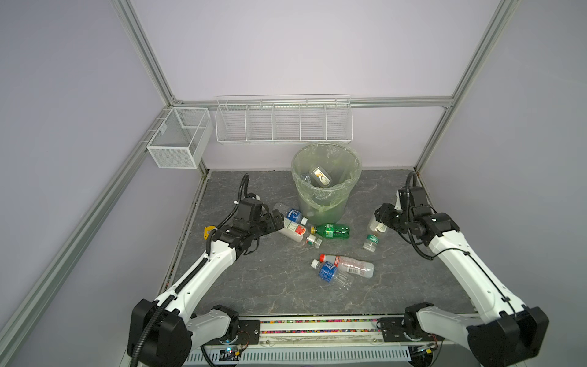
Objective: Throw the plastic bottles in the bin
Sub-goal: Pick up the plastic bottle from the center of the table, then throw the plastic bottle into the trash bin.
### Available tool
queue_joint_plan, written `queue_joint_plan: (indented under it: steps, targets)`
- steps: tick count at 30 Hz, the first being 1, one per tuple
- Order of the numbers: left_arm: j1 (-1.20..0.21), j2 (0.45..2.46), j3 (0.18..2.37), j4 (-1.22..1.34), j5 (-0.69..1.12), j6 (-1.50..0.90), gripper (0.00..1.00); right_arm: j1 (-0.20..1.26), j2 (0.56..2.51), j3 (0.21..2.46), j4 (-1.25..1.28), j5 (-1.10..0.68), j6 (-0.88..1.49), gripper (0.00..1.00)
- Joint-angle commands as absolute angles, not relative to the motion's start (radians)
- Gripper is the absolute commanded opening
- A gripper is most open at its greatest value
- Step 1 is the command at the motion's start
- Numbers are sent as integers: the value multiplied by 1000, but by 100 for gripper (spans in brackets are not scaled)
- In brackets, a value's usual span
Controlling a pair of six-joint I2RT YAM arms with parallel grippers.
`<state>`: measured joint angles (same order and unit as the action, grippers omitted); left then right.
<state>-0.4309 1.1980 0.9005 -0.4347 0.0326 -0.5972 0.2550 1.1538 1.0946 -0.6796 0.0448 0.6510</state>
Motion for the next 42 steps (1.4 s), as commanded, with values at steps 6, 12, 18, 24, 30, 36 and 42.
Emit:
queue_joint_plan:
  steps: [6,12,18,24,30,36,42]
  targets:
    - [-422,1261,964,-407,50,-595,99,250,1047,1131,-648,22,554,46]
    - [-419,1279,967,-389,59,-595,99,249,999,1158,-641,0,504,46]
    - [-415,1279,965,-390,72,-600,99,249,965,1164,-600,-50,495,47]
    - [-415,1245,932,-381,66,-609,99,249,973,1197,-547,-126,494,47]
    - [-411,1228,911,-367,74,-619,99,250,1033,1279,-496,-189,510,47]
    - [-403,1220,915,-381,75,-607,99,251,1088,1340,-486,-225,520,47]
    - [-391,1211,908,-390,74,-610,99,250,1049,1313,-523,-196,492,46]
